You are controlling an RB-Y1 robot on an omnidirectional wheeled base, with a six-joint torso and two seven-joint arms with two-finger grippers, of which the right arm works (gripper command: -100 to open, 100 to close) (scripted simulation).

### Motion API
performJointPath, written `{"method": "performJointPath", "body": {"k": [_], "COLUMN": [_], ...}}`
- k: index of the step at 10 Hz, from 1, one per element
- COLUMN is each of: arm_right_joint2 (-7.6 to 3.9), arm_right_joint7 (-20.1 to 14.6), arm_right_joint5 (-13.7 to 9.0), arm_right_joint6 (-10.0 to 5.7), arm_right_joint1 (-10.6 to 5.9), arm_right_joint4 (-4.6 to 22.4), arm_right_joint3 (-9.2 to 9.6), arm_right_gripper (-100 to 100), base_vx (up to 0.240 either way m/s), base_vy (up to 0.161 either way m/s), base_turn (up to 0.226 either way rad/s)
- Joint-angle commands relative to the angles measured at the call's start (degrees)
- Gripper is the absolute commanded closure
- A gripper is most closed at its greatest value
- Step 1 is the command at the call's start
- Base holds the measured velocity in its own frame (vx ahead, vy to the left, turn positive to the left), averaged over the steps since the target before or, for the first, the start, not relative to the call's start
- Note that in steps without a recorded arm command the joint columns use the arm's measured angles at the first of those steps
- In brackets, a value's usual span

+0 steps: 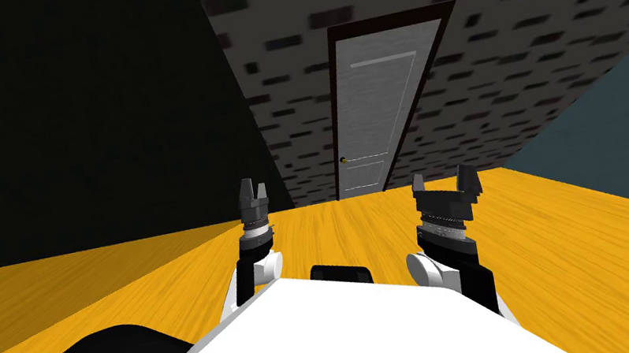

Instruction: Pull the door open

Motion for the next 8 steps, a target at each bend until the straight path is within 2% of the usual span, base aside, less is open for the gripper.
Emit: {"method": "performJointPath", "body": {"k": [1,3,8], "arm_right_joint2": [-0.7,-1.73,-3.4], "arm_right_joint7": [1.3,3.5,8.2], "arm_right_joint5": [0.5,1.3,3.1], "arm_right_joint6": [-0.24,-0.67,-1.56], "arm_right_joint1": [-0.59,-1.62,-3.79], "arm_right_joint4": [1.6,4.4,10.3], "arm_right_joint3": [-0.3,-0.83,-1.92], "arm_right_gripper": [-100,-100,-100], "base_vx": [0.011,0.107,0.128], "base_vy": [0.003,-0.01,-0.006], "base_turn": [0.025,0.028,0.024]}}
